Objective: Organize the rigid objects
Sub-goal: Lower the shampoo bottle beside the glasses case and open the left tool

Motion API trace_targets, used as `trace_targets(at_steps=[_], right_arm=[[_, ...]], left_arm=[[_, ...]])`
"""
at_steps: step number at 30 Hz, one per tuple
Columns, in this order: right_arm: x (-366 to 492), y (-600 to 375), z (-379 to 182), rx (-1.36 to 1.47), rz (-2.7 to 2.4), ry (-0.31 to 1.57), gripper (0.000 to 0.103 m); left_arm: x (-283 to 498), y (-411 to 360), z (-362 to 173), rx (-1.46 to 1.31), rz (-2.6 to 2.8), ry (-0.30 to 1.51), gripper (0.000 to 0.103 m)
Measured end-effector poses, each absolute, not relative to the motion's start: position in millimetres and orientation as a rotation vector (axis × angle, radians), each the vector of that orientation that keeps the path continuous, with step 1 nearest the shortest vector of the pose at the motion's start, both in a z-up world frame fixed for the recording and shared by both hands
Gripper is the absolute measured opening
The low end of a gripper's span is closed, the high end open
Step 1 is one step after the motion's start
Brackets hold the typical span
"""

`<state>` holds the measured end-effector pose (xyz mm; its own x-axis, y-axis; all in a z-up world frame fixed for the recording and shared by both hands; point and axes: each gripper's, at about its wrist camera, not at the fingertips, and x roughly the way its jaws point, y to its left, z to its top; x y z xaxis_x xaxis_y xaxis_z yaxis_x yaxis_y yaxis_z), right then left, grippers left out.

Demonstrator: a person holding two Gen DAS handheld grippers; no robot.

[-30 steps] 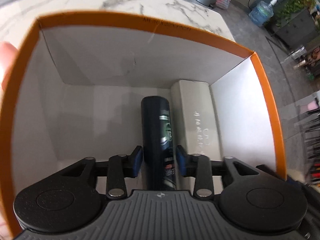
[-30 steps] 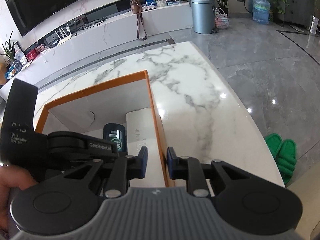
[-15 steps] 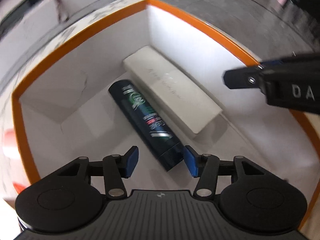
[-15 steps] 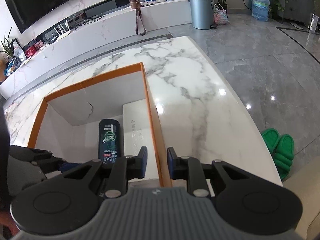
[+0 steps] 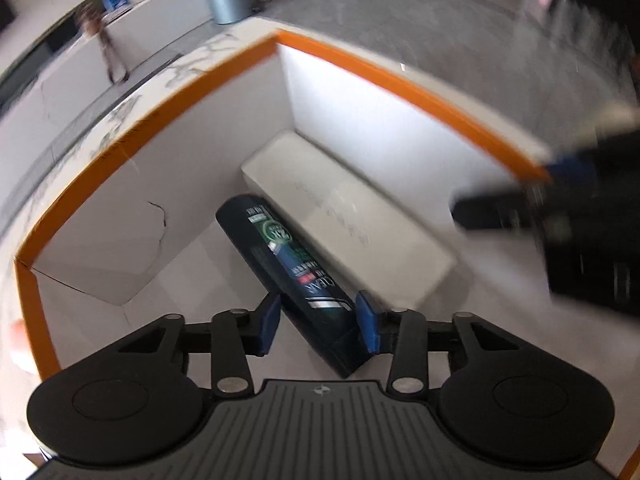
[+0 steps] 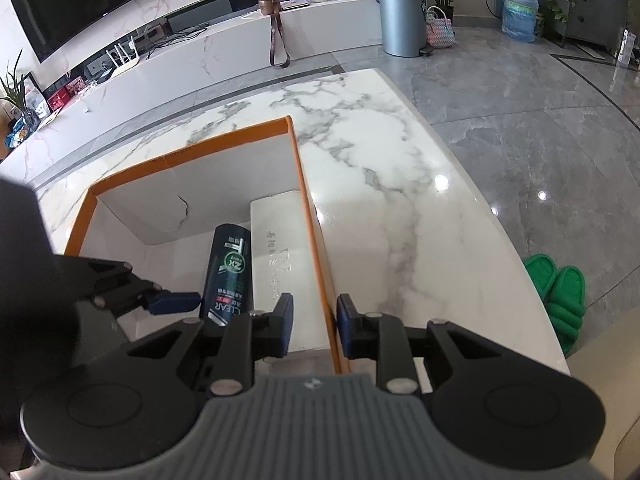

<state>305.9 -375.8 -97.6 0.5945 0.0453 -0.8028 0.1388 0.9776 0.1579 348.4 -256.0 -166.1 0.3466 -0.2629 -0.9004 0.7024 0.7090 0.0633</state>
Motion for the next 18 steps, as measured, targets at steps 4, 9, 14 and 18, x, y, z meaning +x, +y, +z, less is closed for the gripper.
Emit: trace_targets(at_steps=[4, 9, 14, 18], right_arm=[[306.8, -376.9, -98.5, 0.218, -0.054, 0.938, 0.025], [307.4, -378.7, -98.0, 0.224, -0.054, 0.94, 0.025], [306.1, -382.9, -96.2, 0.237, -0.063, 0.933, 0.025], [302.9, -384.6, -95.4, 0.249, -0.058, 0.932, 0.026]], left_arm=[[365.8, -250.8, -160.0, 0.347, -0.626, 1.052, 0.036], [370.2, -246.2, -154.8, 0.294, -0.638, 1.097, 0.039], [356.2, -244.3, -153.2, 0.388, -0.676, 1.109, 0.051], [345.8, -247.0, -162.9, 0.502, -0.732, 1.109, 0.056]])
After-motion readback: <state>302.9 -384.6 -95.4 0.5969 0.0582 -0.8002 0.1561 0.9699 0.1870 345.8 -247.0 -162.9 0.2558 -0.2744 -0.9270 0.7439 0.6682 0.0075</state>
